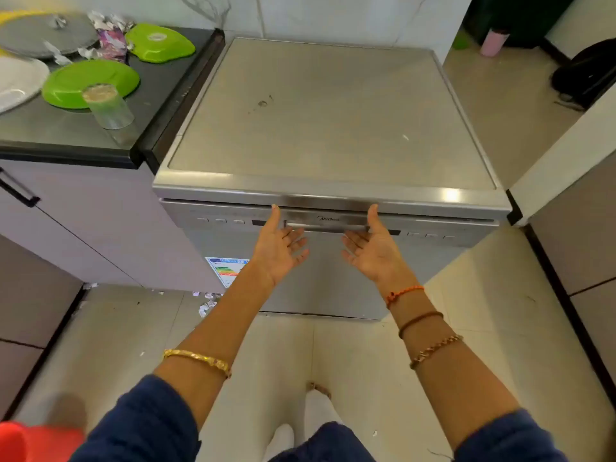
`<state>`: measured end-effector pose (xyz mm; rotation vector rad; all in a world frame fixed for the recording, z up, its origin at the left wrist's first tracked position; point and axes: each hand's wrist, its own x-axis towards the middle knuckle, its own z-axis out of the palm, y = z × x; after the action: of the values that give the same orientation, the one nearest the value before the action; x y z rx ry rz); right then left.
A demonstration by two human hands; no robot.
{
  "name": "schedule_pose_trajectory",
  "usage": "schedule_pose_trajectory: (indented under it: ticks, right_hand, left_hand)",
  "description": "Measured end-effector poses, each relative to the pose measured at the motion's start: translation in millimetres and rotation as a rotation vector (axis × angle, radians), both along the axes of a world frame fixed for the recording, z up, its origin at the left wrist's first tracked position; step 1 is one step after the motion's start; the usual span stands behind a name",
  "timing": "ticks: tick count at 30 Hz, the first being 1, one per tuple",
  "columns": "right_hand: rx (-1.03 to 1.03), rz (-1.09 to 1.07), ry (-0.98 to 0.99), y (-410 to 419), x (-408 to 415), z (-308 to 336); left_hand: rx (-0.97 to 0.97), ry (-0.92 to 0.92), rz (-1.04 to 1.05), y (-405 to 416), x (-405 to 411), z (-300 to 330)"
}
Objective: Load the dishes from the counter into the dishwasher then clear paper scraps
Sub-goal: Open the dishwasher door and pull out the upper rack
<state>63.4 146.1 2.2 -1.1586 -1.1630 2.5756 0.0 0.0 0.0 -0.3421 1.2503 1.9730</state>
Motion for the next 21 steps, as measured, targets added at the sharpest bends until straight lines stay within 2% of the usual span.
schedule_pose_trajectory:
  ticks: [4,8,13,21]
  right_hand:
    - [-0.126,-0.055,0.048,3,-15,1]
    - [-0.056,-0.012,-0.011,5,-21,-4]
    - [0.103,-0.049,-0.106,-5,-27,-11]
    - [0.099,-0.102,-0.218,-19,2,-9]
  left_hand:
    - [0.09,-0.067,0.13,19,-4,0]
    - [0.104,-0.082,0.201,31,-8,-7]
    - [-0.015,-0.01,0.201,37,-11,-17]
    - [-0.313,0.027,0.243,28,17,-13]
